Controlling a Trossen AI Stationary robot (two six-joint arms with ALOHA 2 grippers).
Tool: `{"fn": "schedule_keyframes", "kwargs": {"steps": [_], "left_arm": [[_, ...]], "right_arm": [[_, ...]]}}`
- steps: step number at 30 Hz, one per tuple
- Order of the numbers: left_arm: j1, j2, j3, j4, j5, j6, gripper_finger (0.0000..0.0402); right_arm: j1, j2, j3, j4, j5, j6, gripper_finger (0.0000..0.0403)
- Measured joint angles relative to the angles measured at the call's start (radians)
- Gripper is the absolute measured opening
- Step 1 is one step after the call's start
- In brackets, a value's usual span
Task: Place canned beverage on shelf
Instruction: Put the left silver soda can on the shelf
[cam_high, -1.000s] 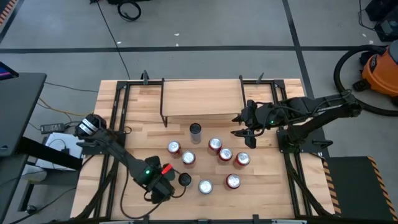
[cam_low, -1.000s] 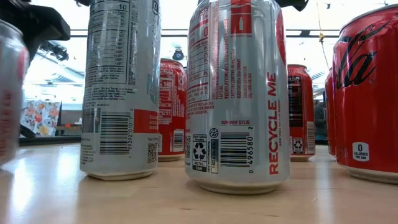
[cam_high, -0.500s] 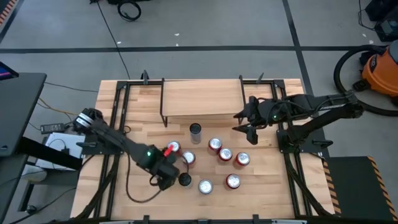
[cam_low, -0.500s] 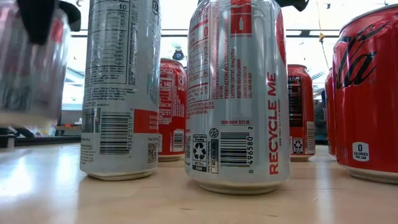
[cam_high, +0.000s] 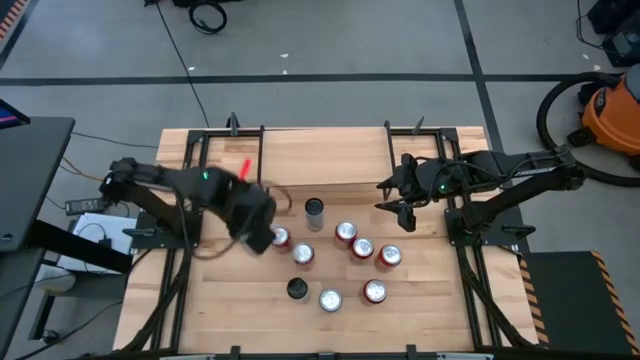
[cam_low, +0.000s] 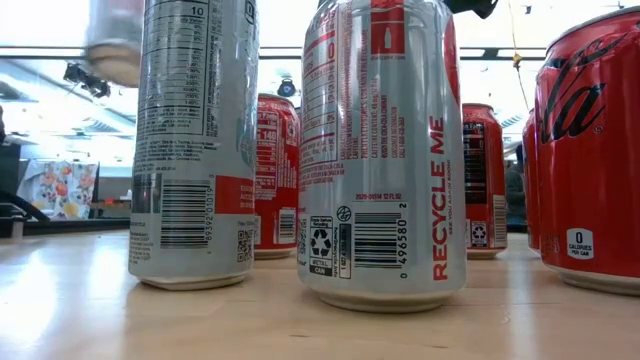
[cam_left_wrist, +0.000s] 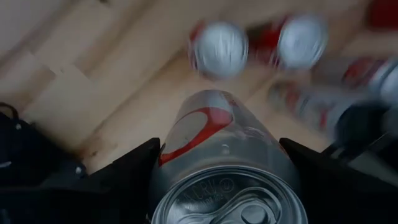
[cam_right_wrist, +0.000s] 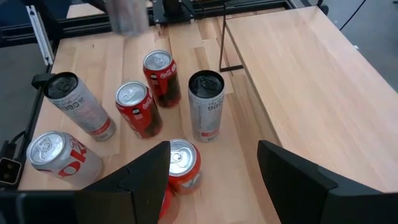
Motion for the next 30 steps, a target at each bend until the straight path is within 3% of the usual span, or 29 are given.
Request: {"fn": "schedule_keyframes", "kwargs": {"steps": [4, 13, 21, 30], "left_arm": [[0.134, 0.003, 0.101, 0.007, -0.051, 0.051, 0.03], [0.427, 0.08, 0.28, 0.064, -0.055, 0.258, 0.03], [0.545, 0.298, 0.516, 0.042, -0.021, 0.436, 0.0303], [0.627, 0.44, 0.563, 0.012, -0.043, 0.526, 0.032]], "right_arm": [[0.0, 0.001, 0.0, 0.0, 0.0, -0.003, 0.0251], [-0.005, 0.001, 0.0, 0.003, 0.003, -0.027, 0.0251], [-0.018, 0.0, 0.0, -0.001, 0.003, -0.029, 0.0251], [-0.017, -0.011, 0.0, -0.005, 0.003, -0.094, 0.0251]]}}
